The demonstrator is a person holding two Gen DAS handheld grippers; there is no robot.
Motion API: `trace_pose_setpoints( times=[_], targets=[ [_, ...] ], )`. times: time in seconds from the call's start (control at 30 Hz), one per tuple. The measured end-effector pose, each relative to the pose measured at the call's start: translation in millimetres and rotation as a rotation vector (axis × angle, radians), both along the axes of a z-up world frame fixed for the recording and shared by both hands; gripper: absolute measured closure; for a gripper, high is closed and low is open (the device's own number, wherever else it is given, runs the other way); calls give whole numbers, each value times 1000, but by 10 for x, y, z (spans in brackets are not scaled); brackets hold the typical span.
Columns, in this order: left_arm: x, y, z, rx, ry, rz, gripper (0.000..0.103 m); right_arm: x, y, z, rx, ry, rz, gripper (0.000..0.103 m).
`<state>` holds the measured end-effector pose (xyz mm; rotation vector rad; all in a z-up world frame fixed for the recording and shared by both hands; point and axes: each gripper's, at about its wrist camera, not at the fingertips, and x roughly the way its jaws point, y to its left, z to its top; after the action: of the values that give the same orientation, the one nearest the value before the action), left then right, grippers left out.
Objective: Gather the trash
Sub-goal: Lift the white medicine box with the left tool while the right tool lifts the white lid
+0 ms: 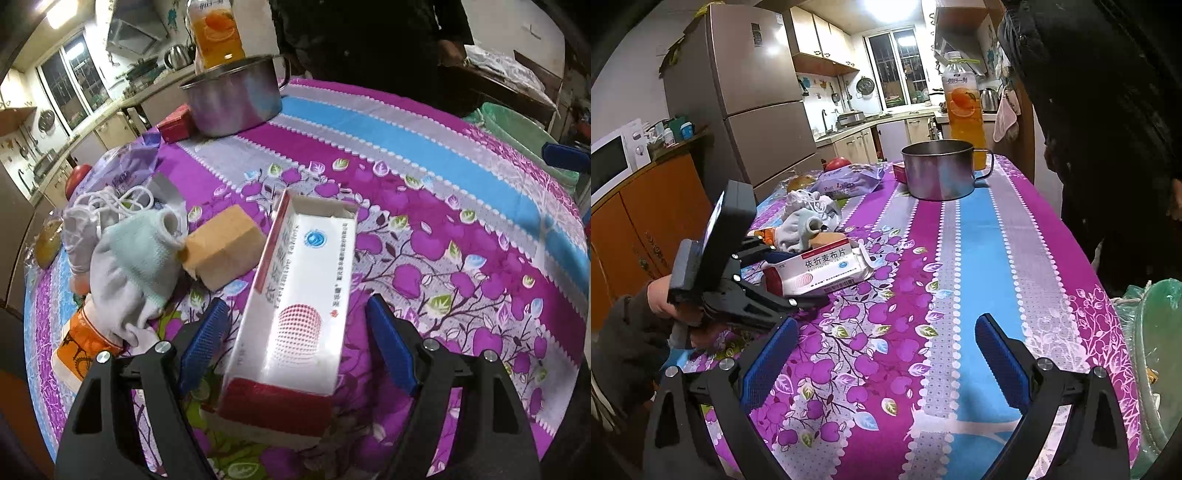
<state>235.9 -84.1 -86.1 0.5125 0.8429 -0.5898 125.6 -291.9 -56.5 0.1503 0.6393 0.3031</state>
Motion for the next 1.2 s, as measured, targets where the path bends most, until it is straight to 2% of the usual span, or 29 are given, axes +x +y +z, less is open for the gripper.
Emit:
trace_pose_setpoints(
  times=[0.1,0.2,0.4,0.53,0.67,0.7,0.8,1.03,1.2],
  targets=[
    [-18,-10,17,-23,11,11,55,31,0,-5,1,4,8,7],
    [-56,-16,14,-19,-17,47,61,55,24,12,-1,-1,18,7],
    [-281,142,117,-89,-44,89,62,85,85,48,-7,-11,55,8],
    [-487,516,272,-184,-66,173,62,129,193,69,-25,-20,98,9],
    [-649,1014,405,-268,-97,288,62,288,442,71,-68,-22,185,19],
    [-672,1081,422,-275,-100,301,62,346,524,68,-82,-19,211,23],
    [-739,1331,449,-295,-105,340,62,555,722,49,-86,4,266,29],
    [-780,1647,413,-338,-94,397,62,976,1160,-126,-123,76,320,31],
    [-719,1851,364,-355,-104,488,62,1207,1388,-370,-179,145,317,34]
  ],
)
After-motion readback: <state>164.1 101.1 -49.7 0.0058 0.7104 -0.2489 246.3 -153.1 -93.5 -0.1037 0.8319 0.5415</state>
